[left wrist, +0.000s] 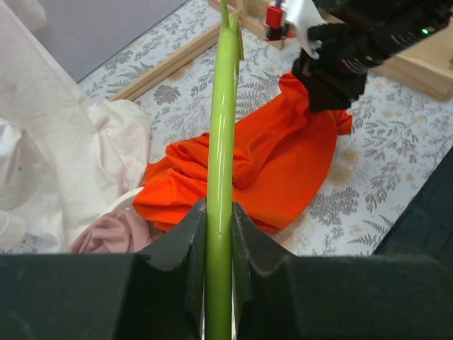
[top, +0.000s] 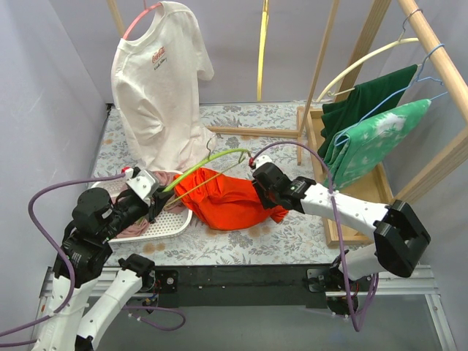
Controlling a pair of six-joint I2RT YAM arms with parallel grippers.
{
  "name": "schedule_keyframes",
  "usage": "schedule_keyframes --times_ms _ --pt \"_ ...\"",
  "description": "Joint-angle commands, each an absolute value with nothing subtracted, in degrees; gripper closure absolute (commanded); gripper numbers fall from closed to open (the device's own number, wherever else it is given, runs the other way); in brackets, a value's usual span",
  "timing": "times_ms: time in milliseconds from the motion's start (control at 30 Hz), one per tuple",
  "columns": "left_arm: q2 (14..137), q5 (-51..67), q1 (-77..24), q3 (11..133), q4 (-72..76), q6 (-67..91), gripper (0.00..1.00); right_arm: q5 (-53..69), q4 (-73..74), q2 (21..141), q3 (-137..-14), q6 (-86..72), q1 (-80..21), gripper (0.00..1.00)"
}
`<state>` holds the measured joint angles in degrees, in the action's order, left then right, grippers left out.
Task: Place the t-shirt on the hanger
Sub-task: Pick up the hanger from the clothesline, then place the T-shirt on the hanger.
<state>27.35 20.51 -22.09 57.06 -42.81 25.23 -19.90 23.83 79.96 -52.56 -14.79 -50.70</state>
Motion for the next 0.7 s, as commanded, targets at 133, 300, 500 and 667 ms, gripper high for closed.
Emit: schedule_keyframes --times_ms 133,300,500,667 --pt "26.0 25.0 -23.3 59.1 -49.7 18.6 1.0 -25.4 22.9 84.8 -61.1 -13.6 -49.7 0.88" --pt "27.2 26.9 -24.8 60.6 -52.4 17.3 1.0 -23.6 22.9 84.7 -62.1 -14.5 -47.2 0.99" --pt "29.0 29.4 -26.7 62.0 -53.3 16.1 1.0 -18.6 22.9 83.0 -62.5 -15.0 -44.1 0.99" --pt "30.1 31.3 -26.9 61.3 -52.2 16.1 1.0 -16.3 22.9 80.9 -62.2 -16.0 -43.9 0.99"
